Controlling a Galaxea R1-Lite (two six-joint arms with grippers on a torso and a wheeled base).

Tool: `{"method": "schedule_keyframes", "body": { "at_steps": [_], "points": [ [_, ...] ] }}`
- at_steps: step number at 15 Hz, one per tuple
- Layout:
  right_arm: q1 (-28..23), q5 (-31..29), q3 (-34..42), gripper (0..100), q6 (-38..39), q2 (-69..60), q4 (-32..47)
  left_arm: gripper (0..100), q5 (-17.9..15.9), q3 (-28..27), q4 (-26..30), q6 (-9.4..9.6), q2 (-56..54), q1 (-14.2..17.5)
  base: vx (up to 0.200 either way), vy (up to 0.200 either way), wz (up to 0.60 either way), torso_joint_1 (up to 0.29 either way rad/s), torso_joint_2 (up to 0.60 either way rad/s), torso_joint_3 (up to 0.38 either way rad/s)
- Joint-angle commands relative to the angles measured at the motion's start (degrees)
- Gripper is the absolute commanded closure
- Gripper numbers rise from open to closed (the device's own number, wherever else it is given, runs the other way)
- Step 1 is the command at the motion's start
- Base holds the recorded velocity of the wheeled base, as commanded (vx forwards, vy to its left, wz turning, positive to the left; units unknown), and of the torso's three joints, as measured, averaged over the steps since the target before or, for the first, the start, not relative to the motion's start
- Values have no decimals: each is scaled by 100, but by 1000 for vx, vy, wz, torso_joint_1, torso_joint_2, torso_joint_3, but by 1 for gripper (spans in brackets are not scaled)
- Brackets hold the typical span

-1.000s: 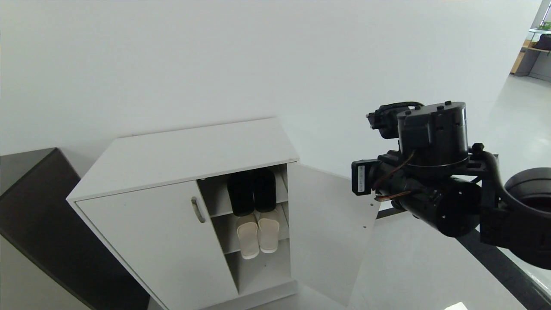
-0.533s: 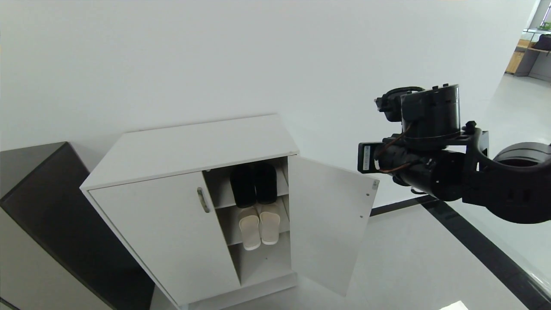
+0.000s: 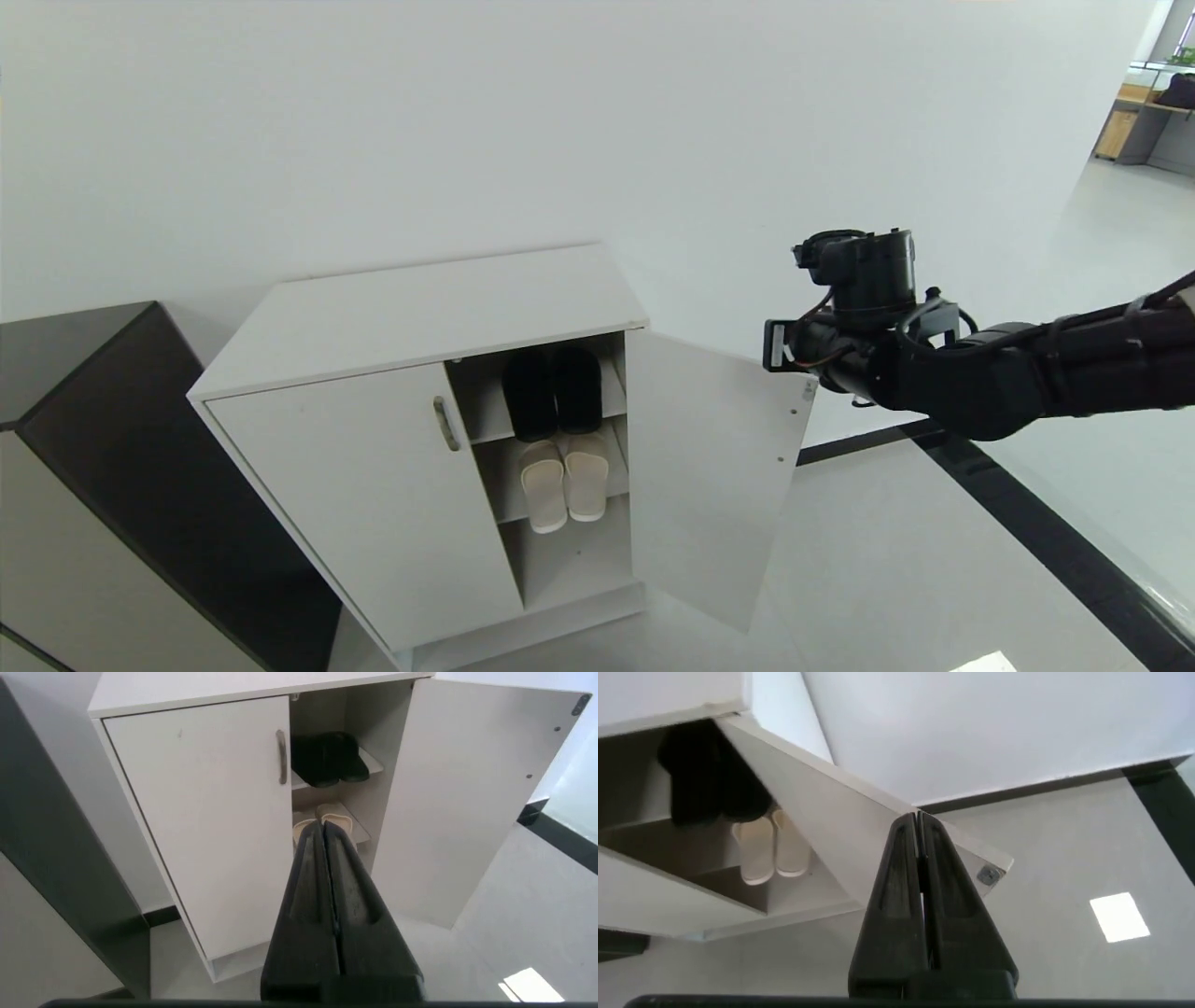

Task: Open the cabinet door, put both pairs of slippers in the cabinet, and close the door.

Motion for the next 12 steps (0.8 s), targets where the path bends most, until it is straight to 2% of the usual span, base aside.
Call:
{"method": "schedule_keyframes", "body": {
  "at_steps": [1,12],
  "points": [
    [-234,124,-298,100,4,604,-12,100,1,0,4,-1,-1,-2,0,0,0,0,0,0],
    [-436,185,-746,100,-5,1307,-276,100,1,0,-5,-27,-1,-2,0,0,0,0,0,0]
  ]
}}
